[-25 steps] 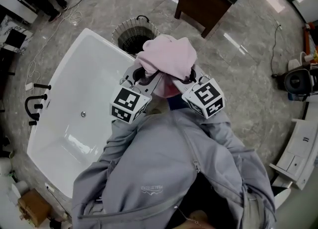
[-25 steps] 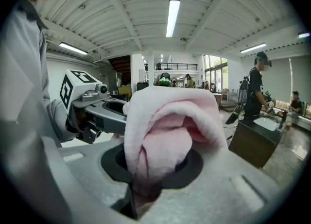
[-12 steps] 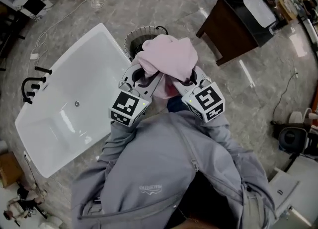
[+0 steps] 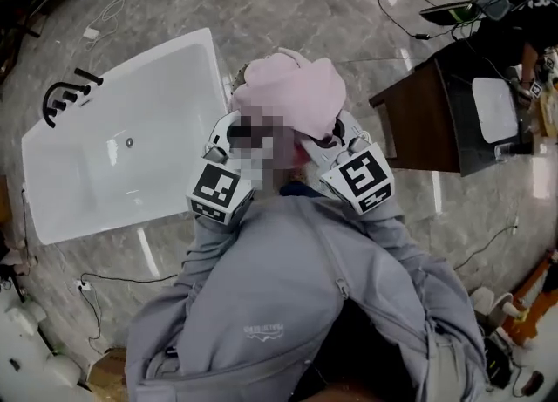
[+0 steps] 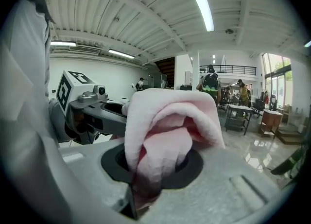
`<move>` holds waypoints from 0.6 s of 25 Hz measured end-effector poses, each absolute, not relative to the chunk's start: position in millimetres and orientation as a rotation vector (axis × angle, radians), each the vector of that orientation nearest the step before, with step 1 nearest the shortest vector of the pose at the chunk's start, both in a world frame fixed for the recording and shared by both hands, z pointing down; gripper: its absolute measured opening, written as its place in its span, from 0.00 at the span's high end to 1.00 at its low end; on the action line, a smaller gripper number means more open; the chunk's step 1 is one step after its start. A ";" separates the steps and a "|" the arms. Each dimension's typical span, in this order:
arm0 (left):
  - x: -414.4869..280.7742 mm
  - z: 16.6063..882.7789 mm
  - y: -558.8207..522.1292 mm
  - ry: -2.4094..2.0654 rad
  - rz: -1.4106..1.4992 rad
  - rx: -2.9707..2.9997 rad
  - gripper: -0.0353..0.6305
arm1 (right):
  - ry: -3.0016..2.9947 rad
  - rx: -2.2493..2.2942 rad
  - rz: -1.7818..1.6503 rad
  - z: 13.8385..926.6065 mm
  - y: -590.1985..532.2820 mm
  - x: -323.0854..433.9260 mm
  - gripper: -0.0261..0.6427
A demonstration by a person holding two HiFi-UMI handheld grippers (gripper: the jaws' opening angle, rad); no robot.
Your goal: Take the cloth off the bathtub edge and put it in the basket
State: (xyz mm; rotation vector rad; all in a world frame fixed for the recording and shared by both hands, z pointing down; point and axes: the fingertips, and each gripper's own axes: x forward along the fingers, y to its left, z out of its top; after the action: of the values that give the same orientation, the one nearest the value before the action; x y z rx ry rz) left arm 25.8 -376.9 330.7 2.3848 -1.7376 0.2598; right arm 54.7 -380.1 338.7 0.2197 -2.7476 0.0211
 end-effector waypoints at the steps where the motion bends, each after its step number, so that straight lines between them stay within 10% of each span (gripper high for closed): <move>1: 25.5 328.7 -384.1 -1.769 0.261 2.364 0.78 | -2.754 0.194 0.013 336.9 -388.0 54.8 0.82; 15: 14.8 315.0 -421.7 -1.923 0.268 2.200 0.78 | -2.812 0.051 -0.014 326.0 -433.5 43.7 0.82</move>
State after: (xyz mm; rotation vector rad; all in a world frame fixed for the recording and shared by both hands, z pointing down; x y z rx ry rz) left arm 14.8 -421.7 315.0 2.2004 -1.9234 0.2682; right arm 43.7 -433.5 326.0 0.0505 -2.8121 -0.0139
